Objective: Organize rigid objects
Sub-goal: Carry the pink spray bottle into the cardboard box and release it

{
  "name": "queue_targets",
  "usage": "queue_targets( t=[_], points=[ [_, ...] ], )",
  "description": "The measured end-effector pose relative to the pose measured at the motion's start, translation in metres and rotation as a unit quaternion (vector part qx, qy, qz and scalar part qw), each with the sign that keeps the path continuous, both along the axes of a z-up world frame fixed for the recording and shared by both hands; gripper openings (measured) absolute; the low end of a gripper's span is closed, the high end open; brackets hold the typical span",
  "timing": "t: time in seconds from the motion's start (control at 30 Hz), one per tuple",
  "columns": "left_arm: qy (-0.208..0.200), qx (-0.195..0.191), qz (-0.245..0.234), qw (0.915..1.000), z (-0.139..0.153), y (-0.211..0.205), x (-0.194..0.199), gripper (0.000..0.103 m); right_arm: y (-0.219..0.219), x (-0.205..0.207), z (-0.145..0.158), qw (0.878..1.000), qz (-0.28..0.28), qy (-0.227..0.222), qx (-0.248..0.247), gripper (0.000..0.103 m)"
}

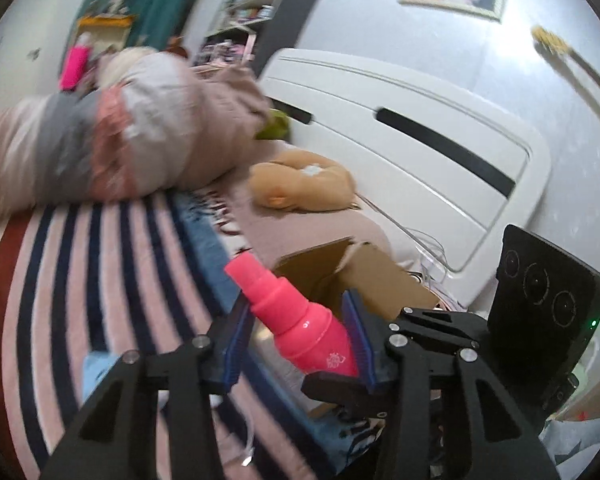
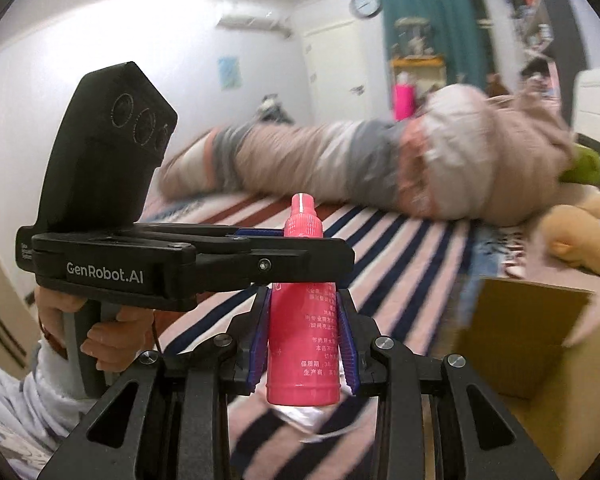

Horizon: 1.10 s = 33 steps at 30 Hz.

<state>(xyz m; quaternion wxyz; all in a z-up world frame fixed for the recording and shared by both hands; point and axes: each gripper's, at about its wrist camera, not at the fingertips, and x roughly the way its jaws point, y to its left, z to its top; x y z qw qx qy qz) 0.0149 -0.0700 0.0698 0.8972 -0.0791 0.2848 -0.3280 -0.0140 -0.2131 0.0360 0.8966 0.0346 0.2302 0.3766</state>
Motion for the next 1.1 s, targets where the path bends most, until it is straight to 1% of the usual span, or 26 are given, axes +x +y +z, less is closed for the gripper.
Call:
queue_targets(
  t=[0.1, 0.17, 0.23, 0.3, 0.43, 0.53, 0.63, 0.67, 0.7, 0.73, 0.8, 0.83, 0.87, 0.9, 0.97, 1.1],
  points=[
    [-0.012, 0.042, -0.021, 0.9988, 0.006, -0.046, 0.01, 0.042, -0.04, 0.001, 0.0, 0.999, -0.043, 0.004, 0.011, 0.027],
    [-0.014, 0.067, -0.036, 0.997, 0.003, -0.073, 0.016, 0.042, -0.063, 0.002, -0.003, 0.997, -0.071, 0.007, 0.011, 0.027],
    [-0.003, 0.085, -0.05, 0.9951, -0.003, -0.096, 0.023, 0.041, -0.082, 0.007, -0.012, 0.996, -0.093, 0.016, 0.006, 0.027],
    [0.02, 0.095, -0.059, 0.9935, -0.011, -0.113, 0.034, 0.04, -0.097, 0.018, -0.025, 0.994, -0.105, 0.041, 0.004, 0.027],
    [0.051, 0.119, -0.069, 0.9891, -0.03, -0.135, 0.046, 0.04, -0.113, 0.03, -0.045, 0.99, -0.112, 0.083, -0.019, 0.027],
    [0.072, 0.138, -0.072, 0.9851, -0.046, -0.145, 0.057, 0.04, -0.107, 0.035, -0.056, 0.987, -0.115, 0.102, -0.046, 0.027],
    [0.085, 0.152, -0.072, 0.9821, -0.058, -0.148, 0.064, 0.041, -0.114, 0.044, -0.064, 0.984, -0.125, 0.118, -0.047, 0.028],
    [0.088, 0.153, -0.07, 0.9817, -0.059, -0.147, 0.065, 0.045, -0.116, 0.044, -0.067, 0.983, -0.128, 0.122, -0.045, 0.031],
    [0.088, 0.15, -0.068, 0.9824, -0.058, -0.145, 0.064, 0.051, -0.118, 0.044, -0.068, 0.982, -0.133, 0.127, -0.041, 0.042],
    [0.085, 0.146, -0.067, 0.9834, -0.056, -0.143, 0.064, 0.055, -0.12, 0.044, -0.069, 0.982, -0.135, 0.13, -0.037, 0.048],
    [0.072, 0.137, -0.061, 0.986, -0.049, -0.134, 0.06, 0.074, -0.12, 0.036, -0.066, 0.983, -0.133, 0.124, -0.034, 0.067],
    [0.063, 0.133, -0.056, 0.9874, -0.045, -0.129, 0.057, 0.077, -0.119, 0.033, -0.063, 0.984, -0.131, 0.118, -0.035, 0.071],
    [0.056, 0.131, -0.052, 0.9885, -0.04, -0.123, 0.055, 0.081, -0.117, 0.029, -0.061, 0.984, -0.13, 0.112, -0.037, 0.081],
    [0.049, 0.128, -0.045, 0.9895, -0.035, -0.116, 0.052, 0.082, -0.114, 0.025, -0.057, 0.985, -0.13, 0.104, -0.042, 0.088],
    [0.038, 0.12, -0.026, 0.9917, -0.026, -0.096, 0.047, 0.082, -0.107, 0.023, -0.05, 0.985, -0.134, 0.094, -0.052, 0.095],
    [0.028, 0.099, 0.014, 0.9946, -0.014, -0.048, 0.041, 0.083, -0.088, 0.018, -0.035, 0.983, -0.152, 0.074, -0.077, 0.095]
  ],
)
